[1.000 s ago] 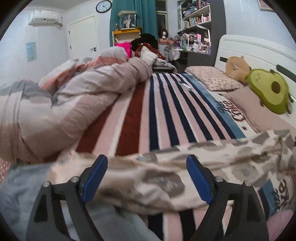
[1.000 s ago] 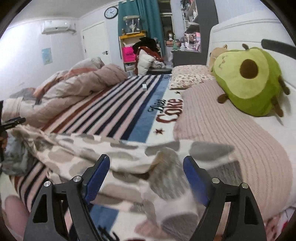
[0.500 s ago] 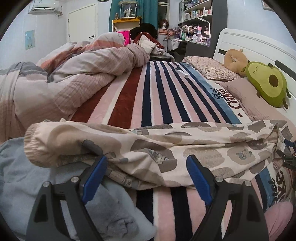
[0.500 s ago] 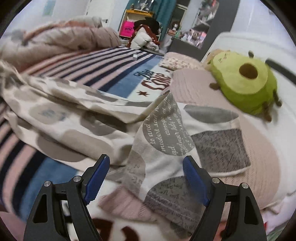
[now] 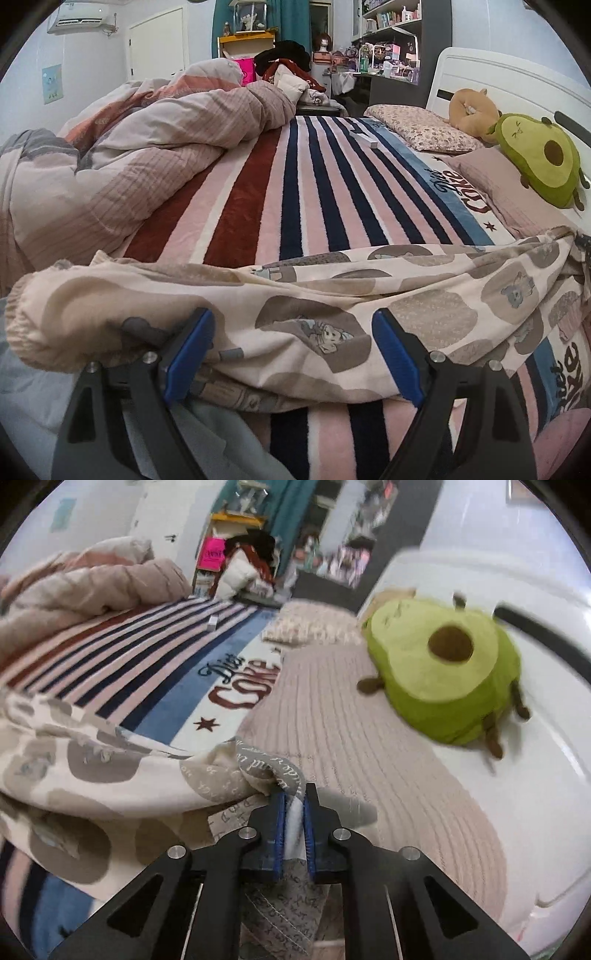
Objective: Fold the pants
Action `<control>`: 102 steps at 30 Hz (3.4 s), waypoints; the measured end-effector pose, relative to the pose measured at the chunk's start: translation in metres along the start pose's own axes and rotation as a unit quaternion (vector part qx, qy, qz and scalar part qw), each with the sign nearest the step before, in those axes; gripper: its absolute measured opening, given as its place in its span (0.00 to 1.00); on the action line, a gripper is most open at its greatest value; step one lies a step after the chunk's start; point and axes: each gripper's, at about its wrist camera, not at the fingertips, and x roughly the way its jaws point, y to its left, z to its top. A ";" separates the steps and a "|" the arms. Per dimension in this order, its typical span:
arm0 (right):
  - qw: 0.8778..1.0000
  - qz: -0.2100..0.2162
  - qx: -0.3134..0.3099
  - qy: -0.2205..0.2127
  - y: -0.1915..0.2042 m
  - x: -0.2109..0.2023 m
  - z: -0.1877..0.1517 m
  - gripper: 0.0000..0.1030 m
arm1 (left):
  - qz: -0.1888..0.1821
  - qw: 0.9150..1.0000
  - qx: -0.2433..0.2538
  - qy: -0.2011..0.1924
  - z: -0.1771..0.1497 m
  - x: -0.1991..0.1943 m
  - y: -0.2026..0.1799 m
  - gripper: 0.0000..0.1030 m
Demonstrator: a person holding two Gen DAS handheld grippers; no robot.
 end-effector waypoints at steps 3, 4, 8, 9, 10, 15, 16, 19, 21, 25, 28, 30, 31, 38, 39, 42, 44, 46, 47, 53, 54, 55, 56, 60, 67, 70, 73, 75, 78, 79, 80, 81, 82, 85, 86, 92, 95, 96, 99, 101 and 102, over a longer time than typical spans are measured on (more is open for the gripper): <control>0.996 0.045 0.034 0.063 -0.014 0.018 -0.003 0.48 | 0.003 1.000 0.001 0.000 0.000 0.002 0.003 0.82; 0.995 0.054 0.045 0.069 -0.019 0.018 -0.006 0.47 | 0.003 1.000 0.002 0.000 0.000 0.003 0.004 0.82; 0.991 0.072 0.088 0.074 -0.047 0.013 -0.010 0.47 | 0.006 1.000 0.000 -0.004 0.000 -0.001 0.006 0.82; 0.991 0.058 0.092 0.074 -0.052 0.012 -0.010 0.47 | 0.009 1.000 0.003 -0.006 0.000 -0.003 0.005 0.82; 0.994 0.023 0.082 0.062 -0.054 0.008 -0.008 0.47 | 0.011 1.000 0.005 -0.008 0.000 -0.004 0.004 0.82; 0.994 0.022 0.110 -0.016 -0.063 -0.026 0.001 0.46 | 0.001 1.000 -0.003 -0.010 -0.001 -0.009 0.003 0.82; 0.994 0.023 0.110 -0.017 -0.062 -0.031 0.002 0.45 | -0.001 1.000 -0.007 -0.010 -0.002 -0.010 0.003 0.82; 0.997 -0.009 0.072 -0.036 -0.049 -0.047 -0.002 0.48 | 0.003 1.000 -0.009 -0.013 -0.003 -0.014 0.002 0.82; 0.997 0.035 0.055 -0.030 -0.037 -0.051 -0.008 0.48 | 0.001 1.000 -0.011 -0.014 -0.003 -0.017 0.001 0.82; 0.997 0.073 -0.023 0.008 0.002 -0.039 -0.032 0.66 | -0.009 1.000 -0.012 -0.014 -0.005 -0.020 -0.005 0.82; 0.996 0.038 -0.076 0.031 0.027 -0.021 -0.051 0.68 | -0.014 1.000 -0.007 -0.009 -0.008 -0.020 -0.011 0.82; 0.996 -0.006 -0.083 0.026 0.028 -0.016 -0.058 0.64 | -0.015 1.000 -0.004 -0.007 -0.010 -0.020 -0.014 0.82; 0.996 -0.032 -0.079 0.013 0.025 -0.016 -0.057 0.52 | -0.015 1.000 -0.002 -0.006 -0.010 -0.020 -0.015 0.82; 0.999 0.017 0.034 -0.026 -0.030 -0.022 -0.032 0.05 | -0.017 1.000 0.000 -0.006 -0.009 -0.021 -0.019 0.82; 0.999 0.011 0.041 -0.024 -0.038 -0.019 -0.029 0.04 | -0.017 1.000 0.001 -0.006 -0.009 -0.020 -0.019 0.82; 0.998 -0.023 0.052 -0.032 -0.048 -0.014 -0.019 0.01 | -0.010 1.000 0.008 -0.002 -0.008 -0.016 -0.023 0.82; 0.996 -0.037 0.075 -0.040 -0.062 -0.011 -0.011 0.02 | -0.007 1.000 0.013 0.002 -0.008 -0.012 -0.026 0.82; 0.993 -0.077 0.076 -0.037 -0.071 -0.007 -0.006 0.02 | -0.004 1.000 0.019 0.005 -0.008 -0.008 -0.030 0.82; 0.991 -0.104 0.069 -0.035 -0.074 -0.007 -0.004 0.03 | -0.002 1.000 0.023 0.006 -0.008 -0.007 -0.032 0.82; 0.990 -0.060 0.076 -0.098 -0.059 -0.041 -0.006 0.63 | -0.032 0.999 0.006 0.010 -0.007 -0.008 -0.037 0.82; 0.993 -0.014 0.059 -0.099 -0.046 -0.047 -0.009 0.61 | -0.038 0.999 0.004 0.008 -0.007 -0.010 -0.039 0.82; 0.994 0.022 0.045 -0.096 -0.035 -0.050 -0.012 0.60 | -0.044 0.999 0.005 0.007 -0.007 -0.012 -0.042 0.82; 0.994 0.054 0.028 -0.092 -0.024 -0.052 -0.015 0.59 | -0.051 0.999 0.008 0.008 -0.007 -0.013 -0.046 0.82; 0.986 0.127 -0.092 -0.052 0.046 -0.040 -0.032 0.60 | -0.089 0.995 0.035 0.027 -0.013 -0.009 -0.071 0.83; 0.962 0.188 -0.197 0.000 0.143 0.011 -0.064 0.58 | -0.148 0.974 0.141 0.096 -0.055 0.032 -0.149 0.83; 0.960 0.167 -0.224 0.007 0.167 0.029 -0.073 0.58 | -0.138 0.970 0.172 0.102 -0.064 0.045 -0.166 0.83; 0.965 0.156 -0.212 0.001 0.173 0.038 -0.071 0.50 | -0.135 0.970 0.180 0.094 -0.061 0.051 -0.174 0.83; 0.969 0.153 -0.196 -0.004 0.172 0.039 -0.065 0.43 | -0.125 0.971 0.185 0.090 -0.058 0.055 -0.175 0.83; 0.970 0.150 -0.192 -0.006 0.172 0.044 -0.055 0.36 | -0.111 0.974 0.179 0.087 -0.051 0.063 -0.169 0.83; 0.970 0.153 -0.187 -0.005 0.170 0.045 -0.052 0.36 | -0.106 0.974 0.180 0.082 -0.048 0.065 -0.168 0.83; 0.971 0.153 -0.182 -0.006 0.169 0.046 -0.050 0.33 | -0.102 0.974 0.185 0.080 -0.047 0.067 -0.168 0.83; 0.972 0.151 -0.180 -0.006 0.170 0.048 -0.048 0.28 | -0.098 0.974 0.190 0.080 -0.046 0.069 -0.169 0.83; 0.973 0.148 -0.179 -0.004 0.170 0.050 -0.046 0.08 | -0.100 0.972 0.196 0.081 -0.046 0.072 -0.172 0.83; 0.975 0.155 -0.157 -0.006 0.167 0.050 -0.038 0.04 | -0.112 0.968 0.209 0.084 -0.045 0.075 -0.181 0.83; 0.976 0.157 -0.148 -0.014 0.164 0.047 -0.034 0.03 | -0.106 0.967 0.215 0.082 -0.046 0.075 -0.183 0.83; 0.974 0.184 -0.124 -0.033 0.151 0.023 -0.020 0.03 | -0.048 0.971 0.223 0.066 -0.044 0.081 -0.179 0.29; 0.971 0.202 -0.126 -0.013 0.150 0.020 -0.024 0.03 | -0.053 0.971 0.222 0.070 -0.046 0.077 -0.172 0.06; 0.970 0.205 -0.128 -0.009 0.149 0.020 -0.026 0.03 | -0.059 0.972 0.218 0.071 -0.046 0.074 -0.169 0.05; 0.967 0.217 -0.130 0.004 0.147 0.014 -0.037 0.03 | -0.078 0.971 0.213 0.070 -0.051 0.056 -0.161 0.03; 0.964 0.231 -0.130 0.016 0.146 0.009 -0.044 0.02 | -0.095 0.970 0.210 0.076 -0.057 0.042 -0.158 0.03; 0.963 0.237 -0.129 0.022 0.145 0.006 -0.048 0.02 | -0.102 0.970 0.208 0.081 -0.059 0.038 -0.157 0.03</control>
